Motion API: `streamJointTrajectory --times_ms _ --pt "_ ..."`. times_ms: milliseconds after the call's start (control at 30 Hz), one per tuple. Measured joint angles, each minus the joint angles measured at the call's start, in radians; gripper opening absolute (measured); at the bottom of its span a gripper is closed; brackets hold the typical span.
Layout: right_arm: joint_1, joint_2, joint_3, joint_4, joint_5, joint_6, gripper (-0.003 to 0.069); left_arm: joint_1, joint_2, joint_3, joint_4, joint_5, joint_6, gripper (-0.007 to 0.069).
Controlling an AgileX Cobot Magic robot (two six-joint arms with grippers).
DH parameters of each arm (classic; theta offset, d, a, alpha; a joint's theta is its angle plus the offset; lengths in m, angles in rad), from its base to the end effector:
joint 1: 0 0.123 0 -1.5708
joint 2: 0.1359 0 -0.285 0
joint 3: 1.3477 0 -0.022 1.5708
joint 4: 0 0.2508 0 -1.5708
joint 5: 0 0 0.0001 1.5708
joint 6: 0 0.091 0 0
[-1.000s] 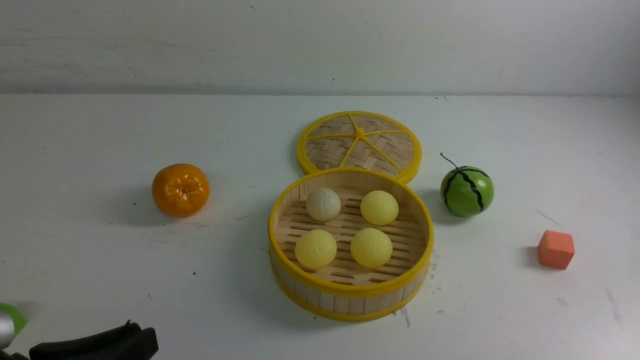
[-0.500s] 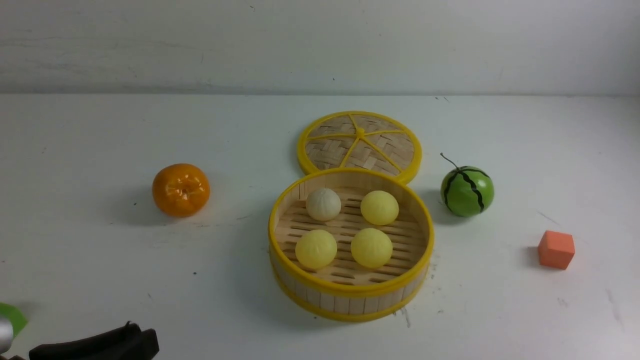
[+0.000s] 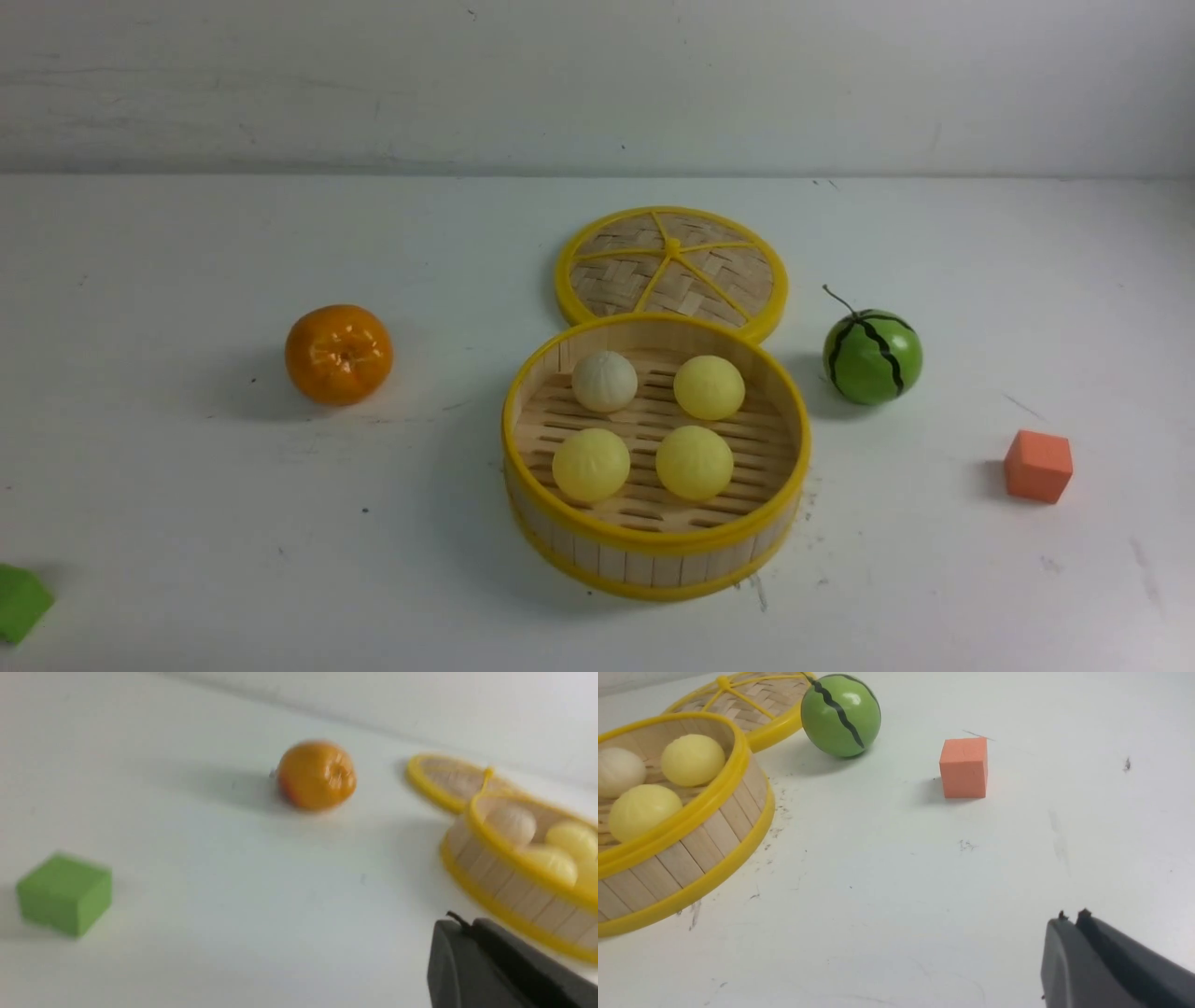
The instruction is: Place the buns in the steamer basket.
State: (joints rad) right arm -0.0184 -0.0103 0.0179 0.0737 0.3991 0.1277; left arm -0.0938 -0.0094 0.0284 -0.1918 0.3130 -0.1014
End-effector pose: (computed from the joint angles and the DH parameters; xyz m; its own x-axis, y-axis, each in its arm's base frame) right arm 0.0519 0.0017 0.1720 -0.3089 0.2000 -0.9298 0.0523 0.9797 0.1934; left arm 0.0535 -0.0104 0.1764 -0.2688 -0.2558 -0.9286 0.0781 0.9551 -0.2857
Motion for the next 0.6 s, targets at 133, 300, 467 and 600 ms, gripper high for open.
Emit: streamJointTrajectory --times_ms 133,300,467,600 --pt "0.000 0.000 0.000 0.002 0.000 0.000 0.0023 0.000 0.000 0.003 0.006 0.069 -0.001 -0.0013" --pt "0.000 0.000 0.000 0.003 0.000 0.000 0.0030 0.000 -0.001 0.003 0.009 0.071 -0.001 -0.0013" --pt "0.000 0.000 0.000 0.003 0.000 0.000 0.0040 0.000 -0.001 0.003 0.009 0.071 -0.002 -0.0013" --pt "0.000 0.000 0.000 0.003 0.000 0.000 0.0045 0.000 -0.001 0.003 0.009 0.072 -0.002 -0.0013"
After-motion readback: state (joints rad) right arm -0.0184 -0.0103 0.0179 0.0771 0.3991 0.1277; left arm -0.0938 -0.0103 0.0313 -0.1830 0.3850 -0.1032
